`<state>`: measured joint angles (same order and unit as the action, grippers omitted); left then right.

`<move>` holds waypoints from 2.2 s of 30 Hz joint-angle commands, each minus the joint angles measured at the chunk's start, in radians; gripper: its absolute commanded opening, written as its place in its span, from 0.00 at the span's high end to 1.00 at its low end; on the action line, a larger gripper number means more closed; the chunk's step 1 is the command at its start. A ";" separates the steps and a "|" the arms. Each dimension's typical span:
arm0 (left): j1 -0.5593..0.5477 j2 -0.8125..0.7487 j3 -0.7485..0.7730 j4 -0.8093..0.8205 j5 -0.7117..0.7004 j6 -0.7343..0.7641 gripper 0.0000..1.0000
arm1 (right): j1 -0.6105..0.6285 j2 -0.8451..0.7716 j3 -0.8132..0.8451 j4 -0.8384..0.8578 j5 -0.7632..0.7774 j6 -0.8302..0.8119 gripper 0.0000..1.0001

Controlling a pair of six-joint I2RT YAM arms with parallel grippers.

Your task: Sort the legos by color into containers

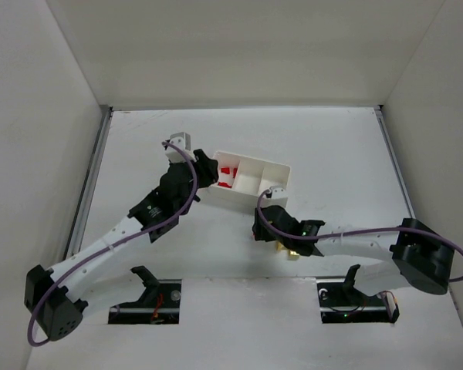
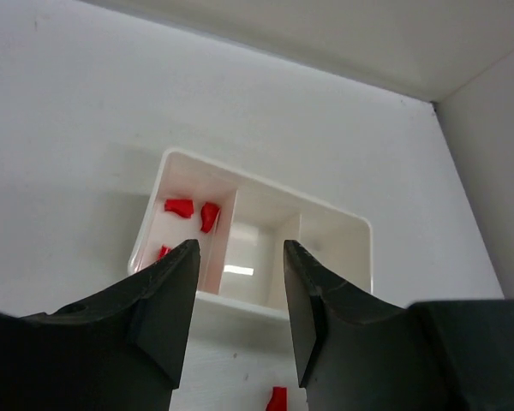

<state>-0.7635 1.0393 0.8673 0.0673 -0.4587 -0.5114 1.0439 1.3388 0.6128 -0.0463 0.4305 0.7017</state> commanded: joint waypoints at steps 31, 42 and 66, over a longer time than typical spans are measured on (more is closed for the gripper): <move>0.037 -0.266 -0.315 -0.149 -0.026 -0.141 0.57 | -0.020 0.071 0.382 0.052 0.005 -0.163 0.77; 0.092 -0.242 -0.324 -0.106 0.003 -0.142 0.70 | -0.201 0.419 0.723 0.091 -0.111 -0.228 0.74; -0.219 -0.056 -0.379 0.058 0.029 -0.182 0.68 | -0.144 -0.316 0.025 -0.482 0.214 0.207 0.72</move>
<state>-0.9382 0.9569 0.5007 0.0509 -0.4191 -0.6697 0.8928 1.0168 0.6762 -0.2623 0.5522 0.7197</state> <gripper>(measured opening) 0.317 0.258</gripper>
